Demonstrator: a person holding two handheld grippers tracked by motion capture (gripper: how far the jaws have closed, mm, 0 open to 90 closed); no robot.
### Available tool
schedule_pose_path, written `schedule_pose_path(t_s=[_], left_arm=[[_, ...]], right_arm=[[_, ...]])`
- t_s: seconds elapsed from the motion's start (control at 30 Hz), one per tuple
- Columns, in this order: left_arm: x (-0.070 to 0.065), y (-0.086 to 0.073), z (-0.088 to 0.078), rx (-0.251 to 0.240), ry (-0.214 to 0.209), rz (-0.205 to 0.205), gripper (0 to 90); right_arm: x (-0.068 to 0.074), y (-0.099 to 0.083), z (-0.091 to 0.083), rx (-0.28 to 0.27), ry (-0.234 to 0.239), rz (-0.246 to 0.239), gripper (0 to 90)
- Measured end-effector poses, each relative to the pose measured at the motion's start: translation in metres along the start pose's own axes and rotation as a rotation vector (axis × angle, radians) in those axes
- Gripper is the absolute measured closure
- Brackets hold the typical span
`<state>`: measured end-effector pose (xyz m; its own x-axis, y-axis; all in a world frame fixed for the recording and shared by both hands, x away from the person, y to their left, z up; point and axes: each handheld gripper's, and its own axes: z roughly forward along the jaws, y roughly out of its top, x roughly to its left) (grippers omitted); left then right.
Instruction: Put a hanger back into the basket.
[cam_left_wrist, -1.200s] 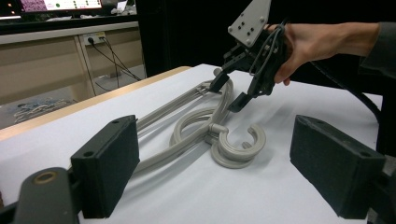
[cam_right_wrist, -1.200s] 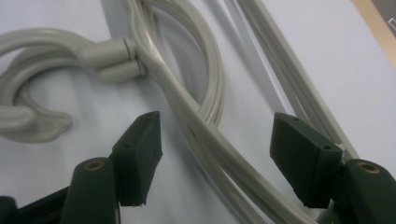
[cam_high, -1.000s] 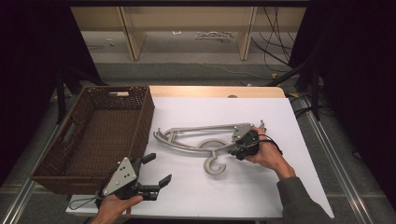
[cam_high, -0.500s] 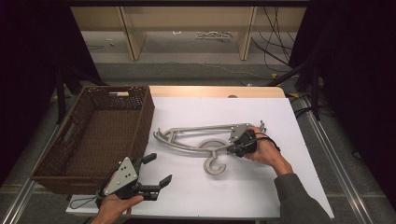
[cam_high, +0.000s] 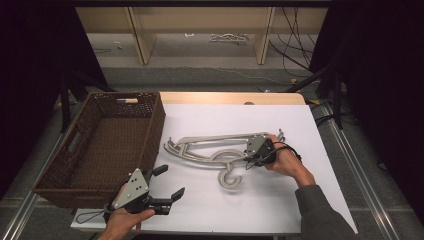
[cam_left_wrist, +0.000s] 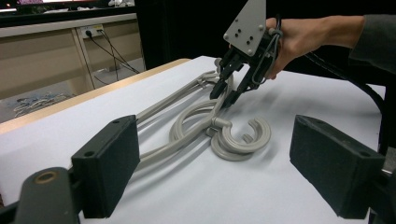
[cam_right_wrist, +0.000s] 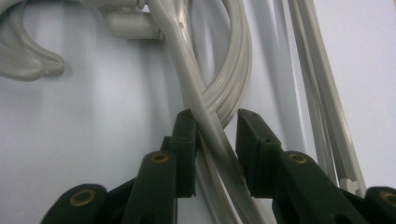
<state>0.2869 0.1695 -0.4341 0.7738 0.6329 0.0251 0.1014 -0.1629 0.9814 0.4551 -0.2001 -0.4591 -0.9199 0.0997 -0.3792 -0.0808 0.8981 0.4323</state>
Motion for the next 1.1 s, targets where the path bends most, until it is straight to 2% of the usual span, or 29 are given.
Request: schedule_pose_path(t_s=[0.03, 0.13, 0.17, 0.3, 0.4, 0.47, 0.5, 0.6, 0.67, 0.73, 0.77, 0.87, 0.9, 0.97, 1.0, 1.1], left_arm=[[0.0, 0.0, 0.001, -0.013, -0.006, -0.002, 15.9], [0.0, 0.0, 0.0, 0.002, 0.0, 0.009, 16.0], [0.0, 0.0, 0.0, 0.002, -0.001, 0.012, 16.0], [0.0, 0.0, 0.001, 0.005, -0.002, 0.016, 16.2], [0.0, 0.0, 0.001, 0.008, 0.008, 0.034, 16.9], [0.0, 0.0, 0.002, 0.003, 0.014, 0.052, 17.3], [-0.001, 0.0, 0.004, 0.018, 0.024, 0.079, 17.9], [-0.001, 0.001, 0.006, 0.031, 0.029, 0.095, 18.8], [-0.001, 0.001, 0.011, 0.037, 0.034, 0.111, 19.3], [-0.001, 0.003, 0.017, 0.058, 0.054, 0.149, 20.5], [-0.001, 0.003, 0.017, 0.058, 0.054, 0.149, 20.7], [0.0, 0.004, 0.027, 0.071, 0.068, 0.193, 22.0], [0.0, 0.005, 0.033, 0.085, 0.07, 0.217, 22.5], [0.001, 0.006, 0.044, 0.107, 0.08, 0.241, 22.8], [0.002, 0.006, 0.05, 0.116, 0.086, 0.246, 24.3], [0.004, 0.008, 0.066, 0.154, 0.108, 0.251, 26.0]], right_arm=[[0.0, 0.0, 0.0, -0.007, 0.014, -0.007, 70.4], [-0.001, 0.0, -0.005, -0.024, -0.012, -0.019, 71.6], [-0.002, 0.001, -0.008, -0.032, -0.02, -0.037, 72.7], [0.001, 0.004, -0.013, -0.043, -0.006, -0.064, 75.0], [0.001, 0.006, -0.016, -0.056, -0.008, -0.072, 76.0], [0.002, 0.007, -0.019, -0.058, -0.014, -0.095, 76.6], [0.003, 0.009, -0.023, -0.059, -0.009, -0.111, 77.4], [0.003, 0.012, -0.026, -0.065, -0.004, -0.13, 78.1], [0.005, 0.015, -0.029, -0.081, 0.007, -0.139, 79.0], [0.007, 0.018, -0.033, -0.086, 0.005, -0.143, 79.4], [0.007, 0.018, -0.033, -0.086, 0.005, -0.143, 79.4], [0.01, 0.018, -0.038, -0.081, -0.004, -0.128, 79.9], [0.011, 0.018, -0.039, -0.071, -0.002, -0.105, 80.0], [0.012, 0.018, -0.042, -0.079, -0.008, -0.109, 80.3], [0.011, 0.018, -0.044, -0.089, -0.004, -0.13, 80.7], [0.011, 0.017, -0.05, -0.109, 0.008, -0.139, 80.8]])
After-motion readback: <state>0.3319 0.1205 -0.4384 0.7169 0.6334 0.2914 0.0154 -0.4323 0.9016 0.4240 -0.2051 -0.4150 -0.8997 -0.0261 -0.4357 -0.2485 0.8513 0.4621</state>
